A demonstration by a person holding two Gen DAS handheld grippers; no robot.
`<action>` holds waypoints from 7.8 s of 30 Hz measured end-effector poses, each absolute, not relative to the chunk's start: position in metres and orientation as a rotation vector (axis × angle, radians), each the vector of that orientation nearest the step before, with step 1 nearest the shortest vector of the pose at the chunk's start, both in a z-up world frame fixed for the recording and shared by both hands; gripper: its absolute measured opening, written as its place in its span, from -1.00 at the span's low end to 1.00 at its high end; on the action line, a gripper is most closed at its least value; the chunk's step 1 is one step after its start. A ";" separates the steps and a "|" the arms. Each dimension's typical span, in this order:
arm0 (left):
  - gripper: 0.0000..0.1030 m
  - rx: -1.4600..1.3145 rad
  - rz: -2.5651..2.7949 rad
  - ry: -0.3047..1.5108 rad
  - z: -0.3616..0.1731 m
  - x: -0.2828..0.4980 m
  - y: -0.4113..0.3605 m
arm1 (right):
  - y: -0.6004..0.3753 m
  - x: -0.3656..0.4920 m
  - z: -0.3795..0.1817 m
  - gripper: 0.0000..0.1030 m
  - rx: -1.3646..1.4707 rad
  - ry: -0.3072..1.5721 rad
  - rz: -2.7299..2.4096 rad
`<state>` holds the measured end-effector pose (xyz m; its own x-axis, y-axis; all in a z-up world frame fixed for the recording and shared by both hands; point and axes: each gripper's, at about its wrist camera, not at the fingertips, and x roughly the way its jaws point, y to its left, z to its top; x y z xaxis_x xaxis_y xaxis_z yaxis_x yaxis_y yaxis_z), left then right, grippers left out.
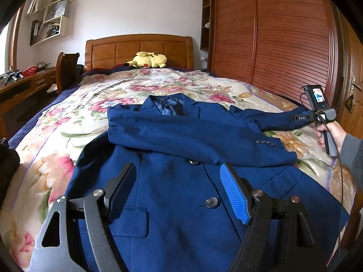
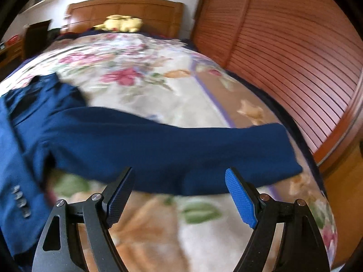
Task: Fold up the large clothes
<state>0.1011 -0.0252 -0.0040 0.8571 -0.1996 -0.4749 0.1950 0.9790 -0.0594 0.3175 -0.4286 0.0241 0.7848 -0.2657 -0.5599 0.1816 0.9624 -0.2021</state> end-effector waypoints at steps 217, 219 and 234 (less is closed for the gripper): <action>-1.00 0.157 -0.030 0.623 0.015 0.093 0.070 | -0.211 0.168 -0.016 0.08 -0.170 0.593 0.372; -0.97 0.133 -0.056 0.643 0.015 0.100 0.074 | -0.211 0.167 -0.016 0.08 -0.171 0.593 0.373; -0.24 0.175 -0.183 0.940 -0.064 0.143 0.047 | -0.206 0.170 -0.016 0.08 -0.160 0.599 0.374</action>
<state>0.1428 0.0468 -0.0641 0.5765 -0.0791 -0.8133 0.2310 0.9705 0.0694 0.1704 -0.2057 -0.0162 0.7615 0.2967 -0.5763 -0.3881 0.9208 -0.0388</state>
